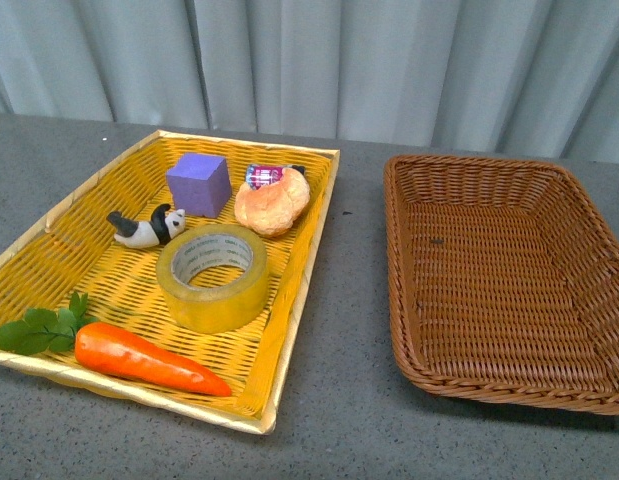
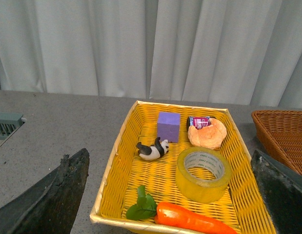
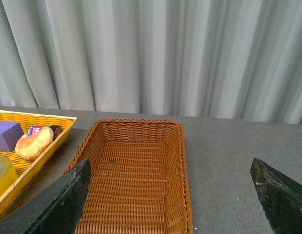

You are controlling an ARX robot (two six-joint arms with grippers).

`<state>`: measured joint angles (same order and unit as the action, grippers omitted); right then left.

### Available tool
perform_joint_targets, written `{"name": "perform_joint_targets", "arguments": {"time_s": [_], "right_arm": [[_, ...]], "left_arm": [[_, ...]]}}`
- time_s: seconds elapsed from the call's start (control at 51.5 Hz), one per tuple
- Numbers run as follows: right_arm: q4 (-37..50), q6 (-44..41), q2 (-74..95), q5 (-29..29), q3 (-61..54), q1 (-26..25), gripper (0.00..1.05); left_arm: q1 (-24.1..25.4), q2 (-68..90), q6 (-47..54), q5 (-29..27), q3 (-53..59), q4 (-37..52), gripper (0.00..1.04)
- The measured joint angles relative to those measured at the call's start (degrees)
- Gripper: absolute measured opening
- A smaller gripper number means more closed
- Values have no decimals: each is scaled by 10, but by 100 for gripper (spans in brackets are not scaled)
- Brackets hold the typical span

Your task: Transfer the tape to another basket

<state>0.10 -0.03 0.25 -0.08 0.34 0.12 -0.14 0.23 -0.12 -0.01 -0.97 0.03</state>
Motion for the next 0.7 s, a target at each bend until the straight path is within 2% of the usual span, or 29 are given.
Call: {"name": "perform_joint_targets", "arguments": {"time_s": [0.699], "right_arm": [[0,0,0,0,0,0,96]], "left_arm": [[0,0,0,0,0,0,98]]}}
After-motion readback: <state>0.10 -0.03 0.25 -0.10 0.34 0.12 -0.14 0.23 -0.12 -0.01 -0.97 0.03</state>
